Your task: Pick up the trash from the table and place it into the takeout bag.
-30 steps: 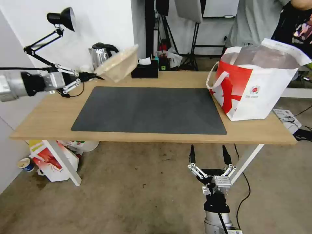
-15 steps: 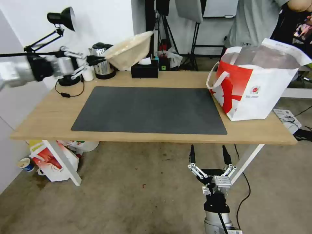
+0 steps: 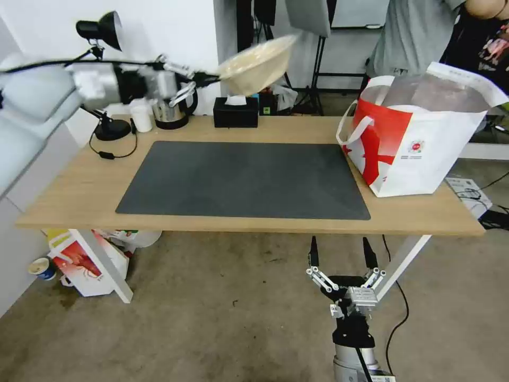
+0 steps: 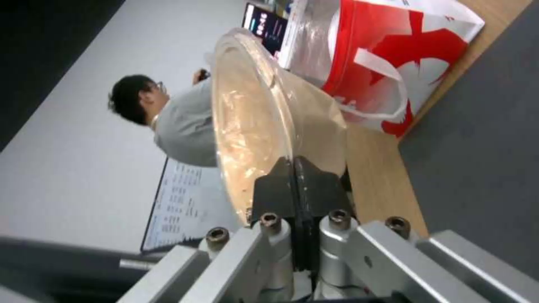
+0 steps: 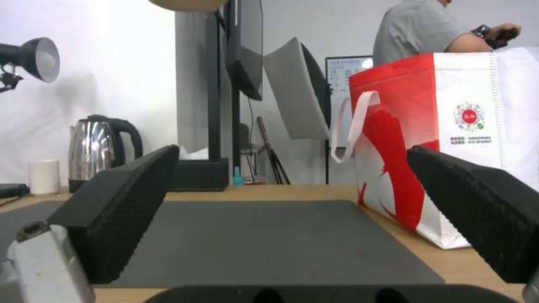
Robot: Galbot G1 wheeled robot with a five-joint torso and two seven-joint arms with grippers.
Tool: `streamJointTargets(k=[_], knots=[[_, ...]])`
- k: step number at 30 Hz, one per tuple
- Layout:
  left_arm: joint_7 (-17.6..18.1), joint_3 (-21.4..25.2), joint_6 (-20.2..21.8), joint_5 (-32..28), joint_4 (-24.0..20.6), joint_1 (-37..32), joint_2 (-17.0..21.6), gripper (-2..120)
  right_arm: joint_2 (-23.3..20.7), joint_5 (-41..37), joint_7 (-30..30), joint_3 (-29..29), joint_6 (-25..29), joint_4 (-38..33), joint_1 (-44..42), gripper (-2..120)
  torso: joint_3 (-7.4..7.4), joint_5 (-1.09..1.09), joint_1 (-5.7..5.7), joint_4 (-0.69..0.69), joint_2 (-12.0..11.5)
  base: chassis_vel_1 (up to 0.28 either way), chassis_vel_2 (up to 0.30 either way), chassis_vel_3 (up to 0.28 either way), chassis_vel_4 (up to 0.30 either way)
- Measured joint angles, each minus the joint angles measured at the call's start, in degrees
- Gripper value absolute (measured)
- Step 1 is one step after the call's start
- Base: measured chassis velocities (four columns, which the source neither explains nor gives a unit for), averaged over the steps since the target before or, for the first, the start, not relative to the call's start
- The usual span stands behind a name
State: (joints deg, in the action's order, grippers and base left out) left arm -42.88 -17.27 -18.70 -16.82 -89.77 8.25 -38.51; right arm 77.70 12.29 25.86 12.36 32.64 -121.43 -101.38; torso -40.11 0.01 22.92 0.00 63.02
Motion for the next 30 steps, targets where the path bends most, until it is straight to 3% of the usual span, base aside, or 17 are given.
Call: streamJointTargets(k=[8, 10, 20, 30], knots=[[-1.21, -4.33, -1.52, 1.96, 5.68, 4.93, -6.7, 0, 0.0, 0.0, 0.01, 0.0, 0.0, 0.0, 0.0, 100, 0.01, 0.0, 0.0, -0.01, 0.0, 0.0, 0.0, 0.0, 0.0], [-1.33, -5.63, -1.93, 2.89, 8.27, 6.24, -10.39, 0, 0.0, 0.0, 0.0, 0.0, 0.0, 0.0, 0.0, 100, 0.0, 0.01, 0.0, 0.0, 0.0, 0.0, 0.0, 0.0, 0.0], [-1.47, -8.54, -2.3, 4.54, 12.53, 7.73, -18.37, 0, 0.0, 0.0, 0.0, 0.0, 0.0, 0.0, 0.0, 100, 0.0, 0.01, 0.0, 0.0, 0.0, 0.0, 0.0, 0.0, 0.0], [-2.75, -10.17, -4.39, 7.29, 20.96, 9.91, -29.01, 0, 0.0, 0.0, 0.0, 0.0, 0.0, 0.0, 0.0, 100, 0.0, 0.0, 0.0, 0.0, 0.0, 0.0, 0.0, 0.0, 0.0]])
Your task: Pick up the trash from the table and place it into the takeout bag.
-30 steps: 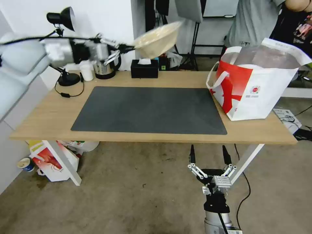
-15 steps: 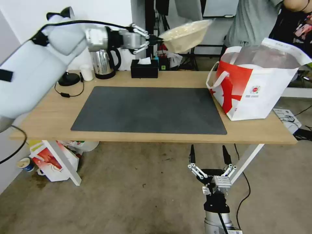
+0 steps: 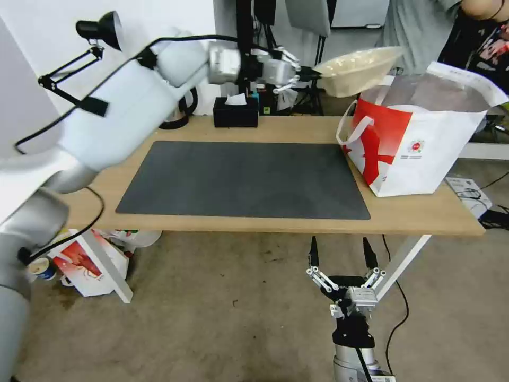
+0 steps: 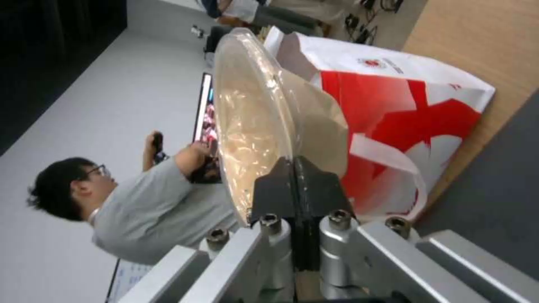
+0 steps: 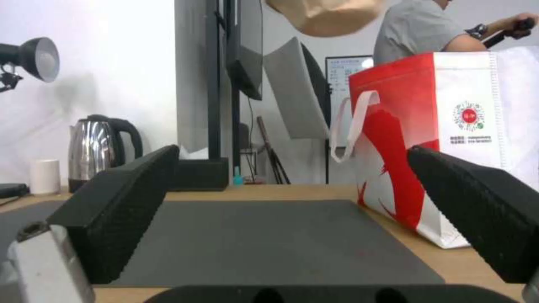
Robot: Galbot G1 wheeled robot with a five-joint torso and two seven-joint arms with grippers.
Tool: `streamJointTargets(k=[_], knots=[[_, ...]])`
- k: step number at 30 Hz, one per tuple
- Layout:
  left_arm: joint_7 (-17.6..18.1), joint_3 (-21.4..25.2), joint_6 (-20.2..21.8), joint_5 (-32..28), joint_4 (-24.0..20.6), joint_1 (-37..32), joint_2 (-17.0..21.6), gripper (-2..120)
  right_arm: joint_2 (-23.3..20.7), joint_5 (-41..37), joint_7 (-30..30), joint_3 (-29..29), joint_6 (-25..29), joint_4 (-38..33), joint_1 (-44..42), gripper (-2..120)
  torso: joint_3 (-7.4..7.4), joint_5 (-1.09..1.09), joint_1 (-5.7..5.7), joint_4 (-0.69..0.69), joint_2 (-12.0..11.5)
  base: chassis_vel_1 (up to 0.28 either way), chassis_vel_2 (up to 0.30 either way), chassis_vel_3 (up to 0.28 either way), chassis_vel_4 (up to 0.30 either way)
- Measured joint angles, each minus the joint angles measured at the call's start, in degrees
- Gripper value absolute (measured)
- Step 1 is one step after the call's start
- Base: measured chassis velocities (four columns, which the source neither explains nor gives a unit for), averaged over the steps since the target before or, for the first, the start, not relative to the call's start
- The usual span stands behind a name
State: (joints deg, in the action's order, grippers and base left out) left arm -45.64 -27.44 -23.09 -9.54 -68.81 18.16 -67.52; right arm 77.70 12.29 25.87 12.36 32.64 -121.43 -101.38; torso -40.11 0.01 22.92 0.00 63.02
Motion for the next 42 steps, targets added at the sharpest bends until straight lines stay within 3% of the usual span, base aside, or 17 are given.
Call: streamJointTargets(k=[6, 19, 35, 42], knots=[[-0.29, 0.0, -0.94, 2.58, 4.46, 1.22, -6.09, 0, 0.0, 0.0, 0.0, 0.0, 0.0, 0.0, 0.0, 100, 0.0, 0.0, 0.0, 0.01, 0.0, 0.0, 0.0, 0.0, 0.0], [-0.27, -0.12, -2.5, 5.31, 9.7, 3.1, -11.91, 0, 0.0, 0.0, 0.0, 0.0, 0.0, 0.0, 0.0, 100, 0.01, 0.0, 0.0, 0.0, 0.0, 0.0, 0.0, 0.0, 0.0], [-0.36, 1.01, -6.01, 10.79, 19.61, 3.8, -20.54, 0, 0.0, 0.0, 0.0, 0.0, 0.0, 0.0, 0.0, 100, 0.01, 0.0, -0.01, 0.02, 0.0, 0.0, 0.0, 0.0, 0.0], [-0.43, 2.12, -7.15, 14.1, 21.99, 3.64, -22.24, 0, 0.0, 0.0, 0.0, 0.0, 0.0, 0.0, 0.0, 100, 0.01, -0.01, 0.0, 0.0, 0.0, 0.0, 0.0, 0.0, 0.0]])
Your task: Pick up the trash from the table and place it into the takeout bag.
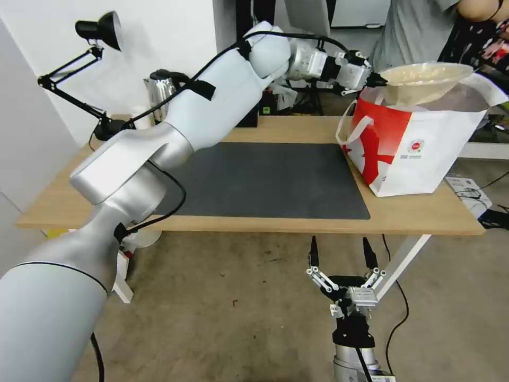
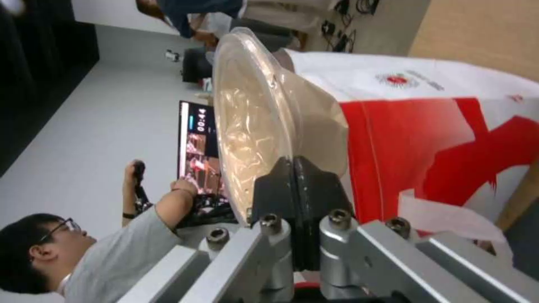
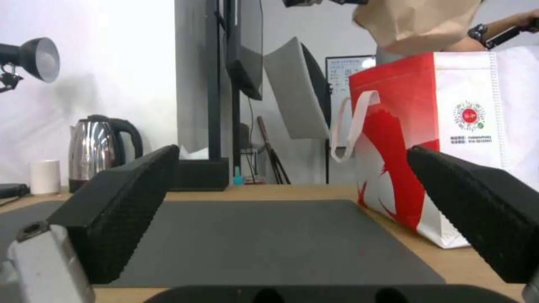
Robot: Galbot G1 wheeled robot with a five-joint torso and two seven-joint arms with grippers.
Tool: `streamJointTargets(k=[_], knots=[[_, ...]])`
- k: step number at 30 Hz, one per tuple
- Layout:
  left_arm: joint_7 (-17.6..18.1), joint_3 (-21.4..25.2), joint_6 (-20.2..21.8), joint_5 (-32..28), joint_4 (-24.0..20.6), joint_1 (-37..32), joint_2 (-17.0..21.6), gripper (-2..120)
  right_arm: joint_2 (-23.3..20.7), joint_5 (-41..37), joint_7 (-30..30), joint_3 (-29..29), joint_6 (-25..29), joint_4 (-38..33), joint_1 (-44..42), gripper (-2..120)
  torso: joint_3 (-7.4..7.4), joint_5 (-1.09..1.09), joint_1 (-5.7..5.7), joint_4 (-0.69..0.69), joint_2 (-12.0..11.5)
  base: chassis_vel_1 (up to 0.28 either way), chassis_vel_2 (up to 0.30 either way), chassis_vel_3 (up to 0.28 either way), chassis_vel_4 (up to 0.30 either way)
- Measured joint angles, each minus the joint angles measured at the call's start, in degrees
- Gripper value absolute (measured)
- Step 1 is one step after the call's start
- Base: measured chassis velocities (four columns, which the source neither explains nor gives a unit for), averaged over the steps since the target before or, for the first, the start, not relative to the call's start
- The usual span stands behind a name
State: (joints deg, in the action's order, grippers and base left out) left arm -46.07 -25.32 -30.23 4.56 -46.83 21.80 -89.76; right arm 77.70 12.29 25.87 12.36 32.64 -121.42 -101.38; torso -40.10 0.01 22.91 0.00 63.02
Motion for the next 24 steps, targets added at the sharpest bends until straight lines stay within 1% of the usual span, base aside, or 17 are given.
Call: streamJointTargets(k=[5, 9, 13, 14, 15, 17, 18, 19, 20, 22, 24], knots=[[-0.02, 1.25, -1.15, 2.37, 2.21, -1.01, -0.9, 0, 0.0, -0.01, 0.0, 0.0, 0.0, 0.0, 0.0, 100, 0.0, -0.01, 0.0, -0.01, 0.0, 0.0, 0.0, 0.0, 0.0], [-0.01, 1.58, -1.36, 3.1, 2.78, -1.41, -1.19, 0, 0.0, 0.0, 0.0, 0.0, 0.0, 0.0, 0.0, 100, 0.0, -0.01, 0.0, 0.01, 0.0, 0.0, 0.0, 0.0, 0.0], [0.04, 1.88, -1.4, 3.99, 2.95, -1.66, -1.06, 0, 0.0, 0.0, 0.0, 0.0, 0.0, 0.0, 0.0, 100, 0.0, -0.01, 0.0, 0.0, 0.0, 0.0, 0.0, 0.0, 0.0], [0.06, 1.94, -1.4, 4.18, 3.06, -1.74, -1.02, 2, 0.0, 0.0, 0.0, 0.0, 0.0, 0.0, 0.0, 100, 0.0, -0.01, 0.0, 0.0, 0.0, 0.0, 0.0, 0.0, 0.0], [0.1, 2.06, -1.41, 4.49, 3.31, -1.89, -1.0, 9, 0.0, 0.0, 0.0, 0.0, 0.0, 0.0, 0.0, 100, 0.0, -0.01, 0.0, -0.01, 0.0, 0.0, 0.0, 0.0, 0.0], [0.12, 2.18, -1.44, 4.66, 3.45, -1.98, -1.01, 10, 0.0, 0.0, 0.0, 0.0, 0.0, 0.0, 0.0, 100, 0.0, -0.01, 0.0, -0.01, 0.0, 0.0, 0.0, 0.0, 0.0], [0.15, 2.45, -1.57, 4.99, 3.7, -2.29, -1.09, 17, 0.0, 0.0, 0.0, 0.0, 0.0, 0.0, 0.0, 100, 0.0, -0.01, 0.0, -0.01, 0.01, 0.0, 0.0, 0.0, 0.0], [0.17, 2.49, -1.61, 5.14, 3.73, -2.52, -1.16, 21, 0.0, 0.0, 0.0, 0.0, 0.0, 0.0, 0.0, 100, 0.0, -0.01, 0.0, -0.01, 0.01, 0.0, 0.0, 0.0, 0.0], [0.17, 2.49, -1.61, 5.14, 3.73, -2.52, -1.16, 21, 0.0, 0.0, 0.0, 0.0, 0.0, 0.0, 0.0, 100, 0.0, -0.01, 0.0, -0.01, 0.01, 0.0, 0.0, 0.0, 0.0], [0.21, 2.59, -1.63, 5.58, 3.89, -2.8, -1.38, 31, 0.0, 0.0, 0.0, 0.0, 0.0, 0.0, 0.0, 100, 0.0, -0.01, 0.01, 0.0, 0.01, 0.0, 0.0, 0.0, 0.0], [0.22, 2.62, -1.63, 5.68, 3.92, -2.83, -1.42, 33, 0.0, 0.0, 0.0, 0.0, 0.0, 0.0, 0.0, 100, 0.0, -0.01, 0.0, 0.01, 0.01, 0.0, 0.0, 0.0, 0.0]])
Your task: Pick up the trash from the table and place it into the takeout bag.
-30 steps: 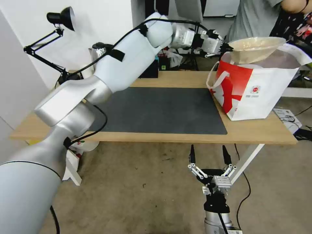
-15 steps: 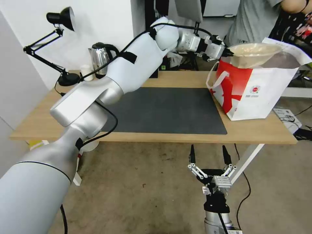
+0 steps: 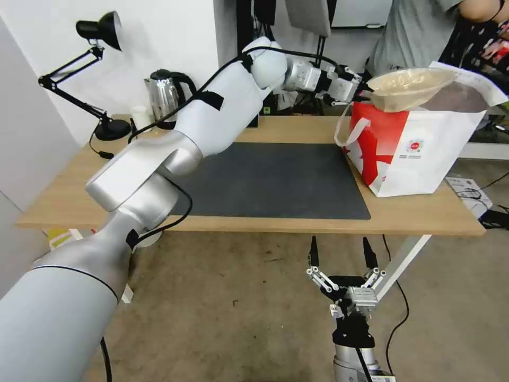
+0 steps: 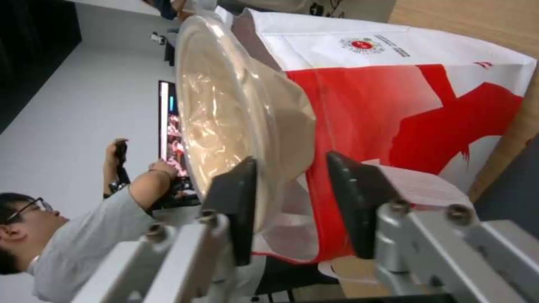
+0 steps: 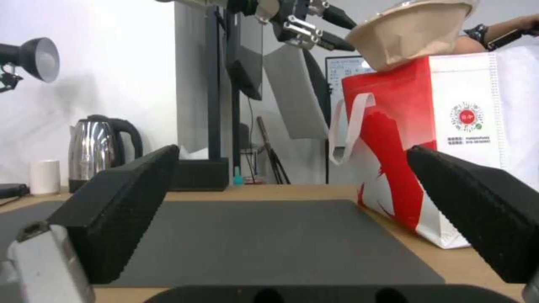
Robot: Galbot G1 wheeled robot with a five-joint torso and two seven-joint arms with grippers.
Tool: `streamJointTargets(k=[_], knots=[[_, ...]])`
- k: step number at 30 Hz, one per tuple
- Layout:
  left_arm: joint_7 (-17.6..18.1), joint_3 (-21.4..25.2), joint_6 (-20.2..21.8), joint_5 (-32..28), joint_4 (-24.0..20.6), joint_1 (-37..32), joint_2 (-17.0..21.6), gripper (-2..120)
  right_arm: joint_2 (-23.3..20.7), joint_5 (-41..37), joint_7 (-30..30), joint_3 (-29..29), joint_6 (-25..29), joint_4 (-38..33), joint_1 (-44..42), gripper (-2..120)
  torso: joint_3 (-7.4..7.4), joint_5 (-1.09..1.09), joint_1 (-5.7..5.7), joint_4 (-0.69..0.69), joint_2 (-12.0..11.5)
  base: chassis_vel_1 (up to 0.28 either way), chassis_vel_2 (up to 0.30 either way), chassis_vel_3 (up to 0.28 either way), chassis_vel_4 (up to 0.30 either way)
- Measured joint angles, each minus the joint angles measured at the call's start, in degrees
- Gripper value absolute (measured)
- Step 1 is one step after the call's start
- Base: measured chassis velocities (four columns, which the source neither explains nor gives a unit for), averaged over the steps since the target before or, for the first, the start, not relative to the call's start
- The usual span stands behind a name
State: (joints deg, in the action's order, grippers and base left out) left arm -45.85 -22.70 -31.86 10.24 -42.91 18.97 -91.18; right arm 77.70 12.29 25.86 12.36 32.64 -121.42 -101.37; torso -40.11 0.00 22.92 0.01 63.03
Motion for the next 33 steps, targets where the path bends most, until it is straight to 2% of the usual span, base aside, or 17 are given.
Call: streamJointTargets(k=[2, 3, 6, 7, 14, 18, 33], knots=[[0.05, 0.09, 0.0, 0.17, 0.03, -0.02, -0.05, 41, 0.0, 0.0, 0.0, 0.0, 0.0, 0.0, 0.0, 100, 0.0, 0.0, 0.0, 0.0, 0.0, 0.0, 0.0, 0.0, 0.0], [0.05, 0.09, 0.0, 0.17, 0.03, -0.02, -0.05, 41, 0.0, 0.0, 0.0, 0.0, 0.0, 0.0, 0.0, 100, 0.0, 0.0, 0.0, 0.0, 0.0, 0.0, 0.0, 0.0, 0.0], [0.08, 0.1, 0.01, 0.31, 0.08, 0.02, -0.05, 62, 0.0, 0.0, 0.0, 0.0, 0.0, 0.0, 0.0, 100, 0.0, 0.0, 0.0, -0.01, 0.0, 0.0, 0.0, 0.0, 0.0], [0.08, 0.1, 0.01, 0.31, 0.08, 0.02, -0.05, 62, 0.0, 0.0, 0.0, 0.0, 0.0, 0.0, 0.0, 100, 0.0, 0.0, 0.0, -0.01, 0.0, 0.0, 0.0, 0.0, 0.0], [0.15, -0.3, 0.09, 0.23, 0.5, 1.14, -0.04, 89, 0.0, 0.0, 0.0, 0.0, 0.0, 0.0, 0.0, 100, 0.0, 0.0, 0.0, 0.0, 0.0, 0.0, 0.0, 0.0, 0.0], [0.2, -0.83, 0.18, 0.06, 0.9, 1.99, -0.03, 99, 0.0, 0.0, 0.0, 0.0, 0.0, 0.0, 0.0, 100, 0.0, 0.0, 0.0, -0.01, 0.0, 0.0, 0.0, 0.0, 0.0], [0.33, -2.38, 0.52, -1.49, 1.54, 4.73, -0.02, 100, 0.0, 0.0, 0.0, 0.0, 0.0, 0.0, 0.0, 100, 0.0, 0.0, 0.0, -0.01, 0.0, 0.0, 0.0, 0.0, 0.0]])
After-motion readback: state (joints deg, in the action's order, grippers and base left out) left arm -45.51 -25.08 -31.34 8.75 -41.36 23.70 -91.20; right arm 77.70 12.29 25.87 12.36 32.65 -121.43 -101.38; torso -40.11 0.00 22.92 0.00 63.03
